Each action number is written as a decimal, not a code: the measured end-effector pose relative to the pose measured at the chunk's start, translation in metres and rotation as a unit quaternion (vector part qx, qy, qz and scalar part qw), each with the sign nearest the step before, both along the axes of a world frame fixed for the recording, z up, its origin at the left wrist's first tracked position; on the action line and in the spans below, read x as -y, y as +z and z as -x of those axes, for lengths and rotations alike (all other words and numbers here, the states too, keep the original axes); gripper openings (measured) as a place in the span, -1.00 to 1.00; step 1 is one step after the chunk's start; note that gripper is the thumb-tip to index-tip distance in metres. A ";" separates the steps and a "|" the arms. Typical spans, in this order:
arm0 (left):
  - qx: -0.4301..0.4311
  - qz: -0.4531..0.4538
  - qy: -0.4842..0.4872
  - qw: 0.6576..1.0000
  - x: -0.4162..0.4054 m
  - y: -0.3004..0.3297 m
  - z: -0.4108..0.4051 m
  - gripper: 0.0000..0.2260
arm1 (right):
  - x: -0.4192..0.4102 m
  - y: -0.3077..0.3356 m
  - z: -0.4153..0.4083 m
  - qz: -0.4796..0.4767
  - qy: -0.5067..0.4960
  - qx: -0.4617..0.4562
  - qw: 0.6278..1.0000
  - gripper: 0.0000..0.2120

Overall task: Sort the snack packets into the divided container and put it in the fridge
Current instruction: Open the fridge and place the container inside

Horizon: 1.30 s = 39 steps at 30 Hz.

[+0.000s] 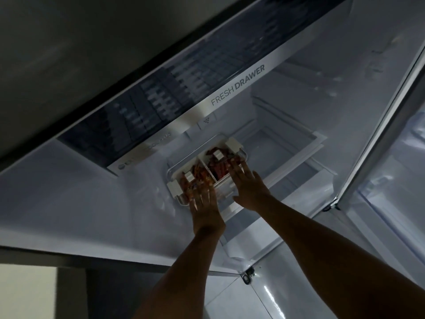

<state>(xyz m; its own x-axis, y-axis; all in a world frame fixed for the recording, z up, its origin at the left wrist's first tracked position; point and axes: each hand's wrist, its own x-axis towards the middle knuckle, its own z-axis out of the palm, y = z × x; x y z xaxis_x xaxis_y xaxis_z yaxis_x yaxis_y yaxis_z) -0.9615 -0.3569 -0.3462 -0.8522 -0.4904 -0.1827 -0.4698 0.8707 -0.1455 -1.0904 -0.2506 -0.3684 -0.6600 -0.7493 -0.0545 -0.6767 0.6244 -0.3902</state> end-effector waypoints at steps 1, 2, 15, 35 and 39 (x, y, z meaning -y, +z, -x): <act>0.002 0.002 -0.001 1.000 0.004 -0.001 0.001 -0.10 | 0.004 -0.001 0.000 0.006 -0.003 0.004 1.000 -0.02; 0.005 0.005 -0.002 1.000 0.008 -0.001 0.003 -0.10 | 0.009 -0.002 0.001 0.013 -0.005 0.010 1.000 -0.03; -0.044 -0.062 0.003 0.997 0.015 0.014 0.003 -0.29 | -0.001 0.011 0.011 0.072 0.011 0.068 0.995 -0.16; -0.268 -0.358 -0.130 0.885 -0.235 0.189 -0.188 -0.57 | -0.321 0.240 -0.237 0.237 -0.257 -0.021 0.937 -0.37; -0.267 -0.375 -0.206 0.863 -0.286 0.237 -0.217 -0.57 | -0.379 0.290 -0.300 0.253 -0.325 -0.058 0.909 -0.41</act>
